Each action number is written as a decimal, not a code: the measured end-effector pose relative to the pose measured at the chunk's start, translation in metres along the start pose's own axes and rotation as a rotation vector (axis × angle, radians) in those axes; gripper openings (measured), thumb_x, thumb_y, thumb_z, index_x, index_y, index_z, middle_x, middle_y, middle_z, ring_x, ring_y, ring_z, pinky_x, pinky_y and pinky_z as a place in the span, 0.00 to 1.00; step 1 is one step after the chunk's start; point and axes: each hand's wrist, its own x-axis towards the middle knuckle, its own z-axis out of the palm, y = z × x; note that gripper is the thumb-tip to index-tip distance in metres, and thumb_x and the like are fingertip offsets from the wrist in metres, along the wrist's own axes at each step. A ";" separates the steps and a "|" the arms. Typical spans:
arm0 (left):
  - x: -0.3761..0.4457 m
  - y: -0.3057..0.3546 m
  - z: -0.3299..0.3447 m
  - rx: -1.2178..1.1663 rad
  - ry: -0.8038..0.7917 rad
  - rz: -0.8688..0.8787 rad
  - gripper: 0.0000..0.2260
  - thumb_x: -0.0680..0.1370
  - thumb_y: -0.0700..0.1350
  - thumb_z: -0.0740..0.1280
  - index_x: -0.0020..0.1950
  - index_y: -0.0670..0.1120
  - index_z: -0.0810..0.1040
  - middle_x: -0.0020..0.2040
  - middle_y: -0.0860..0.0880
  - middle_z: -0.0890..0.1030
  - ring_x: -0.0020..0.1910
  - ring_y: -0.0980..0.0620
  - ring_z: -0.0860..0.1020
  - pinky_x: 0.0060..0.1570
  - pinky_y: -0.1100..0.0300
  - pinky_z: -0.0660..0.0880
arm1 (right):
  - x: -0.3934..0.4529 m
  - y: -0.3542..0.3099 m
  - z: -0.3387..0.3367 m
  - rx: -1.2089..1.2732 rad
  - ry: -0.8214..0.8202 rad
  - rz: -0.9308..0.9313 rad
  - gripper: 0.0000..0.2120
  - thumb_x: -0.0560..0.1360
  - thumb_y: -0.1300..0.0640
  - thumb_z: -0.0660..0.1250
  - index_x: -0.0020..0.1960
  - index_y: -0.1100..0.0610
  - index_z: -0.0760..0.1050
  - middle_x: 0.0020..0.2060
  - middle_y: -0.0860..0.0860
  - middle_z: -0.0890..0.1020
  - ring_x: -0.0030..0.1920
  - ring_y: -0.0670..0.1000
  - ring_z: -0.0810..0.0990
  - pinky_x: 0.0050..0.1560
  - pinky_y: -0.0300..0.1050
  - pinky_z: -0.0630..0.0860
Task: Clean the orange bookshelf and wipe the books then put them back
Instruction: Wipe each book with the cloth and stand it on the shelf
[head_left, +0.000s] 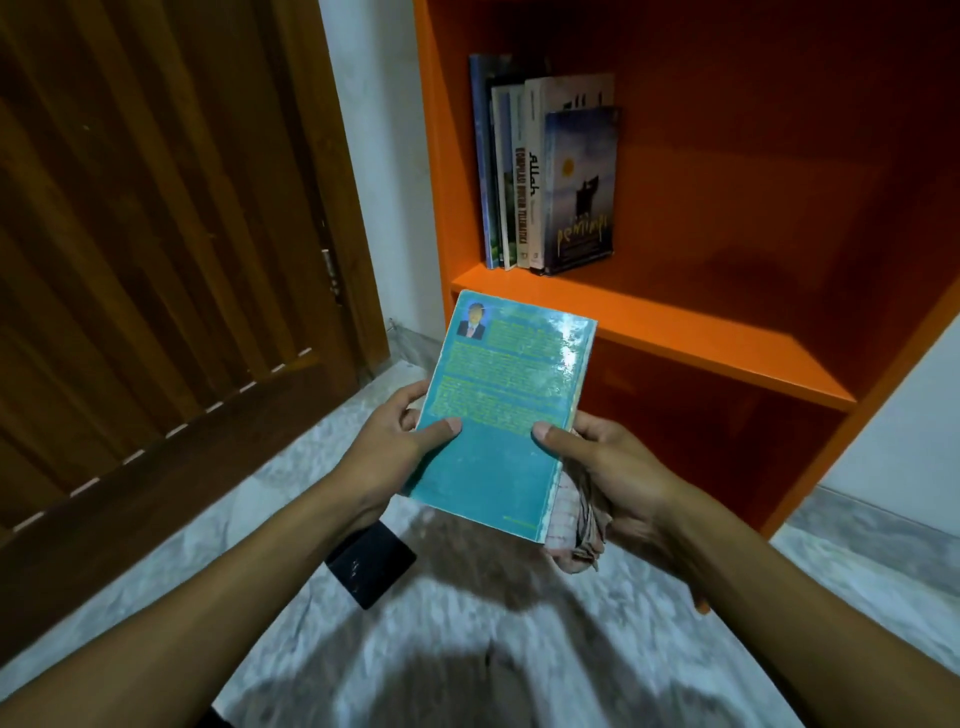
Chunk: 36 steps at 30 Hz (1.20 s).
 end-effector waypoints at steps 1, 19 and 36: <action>-0.001 0.001 0.000 -0.035 -0.026 -0.027 0.19 0.78 0.43 0.71 0.68 0.51 0.73 0.56 0.46 0.85 0.52 0.42 0.85 0.54 0.43 0.80 | 0.000 -0.001 0.001 -0.024 -0.011 0.010 0.13 0.80 0.62 0.65 0.63 0.63 0.77 0.58 0.61 0.83 0.58 0.62 0.82 0.62 0.61 0.76; -0.016 0.017 0.001 -0.127 -0.050 0.062 0.09 0.83 0.46 0.60 0.61 0.44 0.74 0.51 0.42 0.86 0.46 0.41 0.85 0.46 0.47 0.81 | 0.016 -0.039 -0.033 0.422 0.499 -0.047 0.14 0.81 0.64 0.61 0.66 0.65 0.70 0.56 0.65 0.81 0.55 0.63 0.82 0.59 0.62 0.77; -0.003 0.006 0.016 -0.327 0.090 0.105 0.06 0.84 0.44 0.58 0.52 0.46 0.75 0.41 0.48 0.85 0.36 0.50 0.83 0.33 0.57 0.80 | -0.005 0.029 0.022 -0.788 0.074 -0.788 0.21 0.78 0.70 0.58 0.54 0.43 0.70 0.58 0.41 0.80 0.62 0.34 0.75 0.56 0.30 0.71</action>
